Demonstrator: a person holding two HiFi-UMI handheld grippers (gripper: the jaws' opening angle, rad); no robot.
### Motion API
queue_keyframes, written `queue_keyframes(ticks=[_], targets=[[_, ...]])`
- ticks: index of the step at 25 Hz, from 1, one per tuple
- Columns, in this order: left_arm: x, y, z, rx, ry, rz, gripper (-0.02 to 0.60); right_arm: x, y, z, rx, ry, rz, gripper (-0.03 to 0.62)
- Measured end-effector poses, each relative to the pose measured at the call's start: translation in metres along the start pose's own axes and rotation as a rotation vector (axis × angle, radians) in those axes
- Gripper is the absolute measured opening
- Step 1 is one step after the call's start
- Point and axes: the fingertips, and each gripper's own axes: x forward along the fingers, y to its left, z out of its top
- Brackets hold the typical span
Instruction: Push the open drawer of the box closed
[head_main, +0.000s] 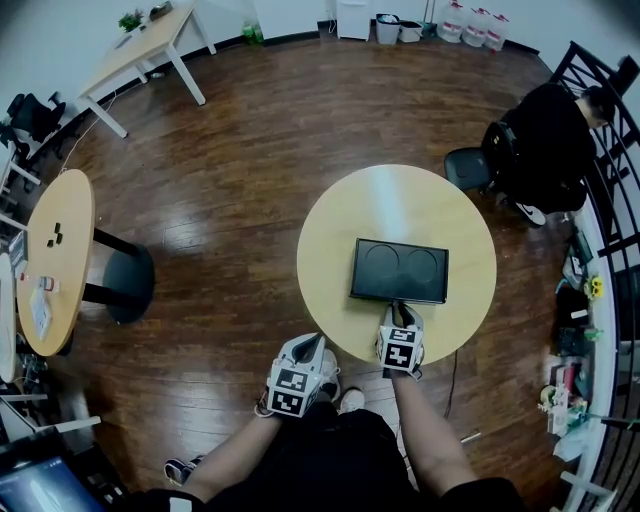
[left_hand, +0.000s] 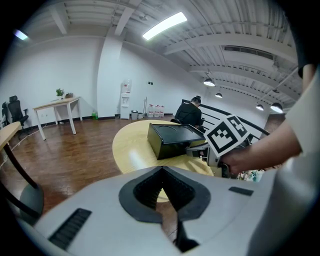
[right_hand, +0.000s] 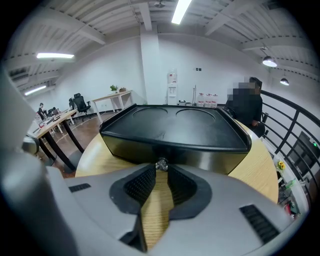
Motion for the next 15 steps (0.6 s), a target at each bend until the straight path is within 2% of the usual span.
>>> queue_keyframes(ticks=[3,8,15], targets=[[0.0005,-0.0016,-0.0018,0.001,0.000,-0.002,0.000,-0.0005,0.0002,-0.0022,-0.005,-0.006,0.001,0.078],[0.0008,-0.0036,-0.0001,0.007,0.003,-0.007,0.000,-0.0017,0.0006,0.0045,0.054,-0.020,0.011,0.078],[-0.0039,-0.0091,0.0014,0.017,-0.007,-0.009,0.000,-0.0092,0.0014,0.0051,0.045,-0.027,-0.009,0.078]])
